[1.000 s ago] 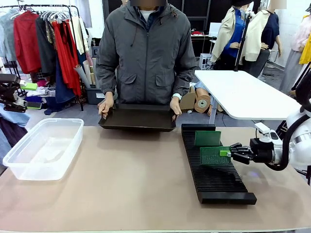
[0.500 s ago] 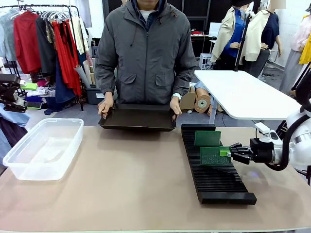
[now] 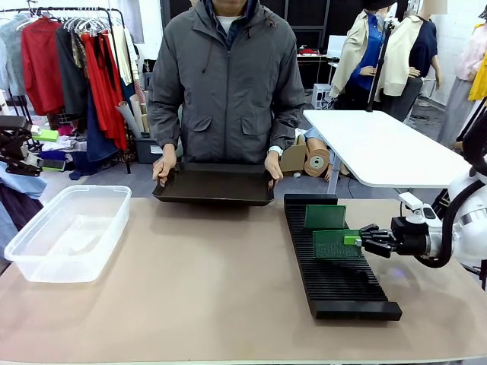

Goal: Sort PCBs into racks and boxes based on the side picked up.
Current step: If the short side of the Blank PCB is picked up, insert it into the PCB Rack ; if the long side is picked up, place it in the Organizing box.

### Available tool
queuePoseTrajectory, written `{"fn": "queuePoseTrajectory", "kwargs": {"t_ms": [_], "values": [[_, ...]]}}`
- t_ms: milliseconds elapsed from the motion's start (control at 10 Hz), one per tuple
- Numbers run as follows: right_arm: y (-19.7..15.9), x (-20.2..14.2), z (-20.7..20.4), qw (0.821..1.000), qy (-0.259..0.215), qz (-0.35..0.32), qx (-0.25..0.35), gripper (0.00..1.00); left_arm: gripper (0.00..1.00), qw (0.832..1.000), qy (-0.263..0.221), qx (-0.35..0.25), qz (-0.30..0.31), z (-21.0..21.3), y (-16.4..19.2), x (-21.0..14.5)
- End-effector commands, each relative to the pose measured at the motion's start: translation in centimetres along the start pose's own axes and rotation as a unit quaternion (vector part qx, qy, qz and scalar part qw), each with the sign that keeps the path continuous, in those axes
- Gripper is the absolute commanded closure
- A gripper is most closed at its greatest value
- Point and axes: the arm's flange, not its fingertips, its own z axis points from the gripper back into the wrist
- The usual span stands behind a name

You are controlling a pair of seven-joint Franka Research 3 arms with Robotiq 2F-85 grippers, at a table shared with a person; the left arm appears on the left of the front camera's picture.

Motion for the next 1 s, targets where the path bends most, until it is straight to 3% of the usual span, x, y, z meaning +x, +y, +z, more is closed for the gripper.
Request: {"fn": "queuePoseTrajectory", "kwargs": {"t_ms": [0,900], "values": [[-0.63,0.16,-0.14,1.0,-0.005,-0.002,0.0,1.0,0.0,1.0,-0.002,-0.004,0.004,0.05,-0.27,0.03],[-1.55,-0.41,-0.2,1.0,-0.023,-0.017,0.013,1.0,0.0,1.0,-0.002,-0.004,0.004,0.05,-0.27,0.03]]}}
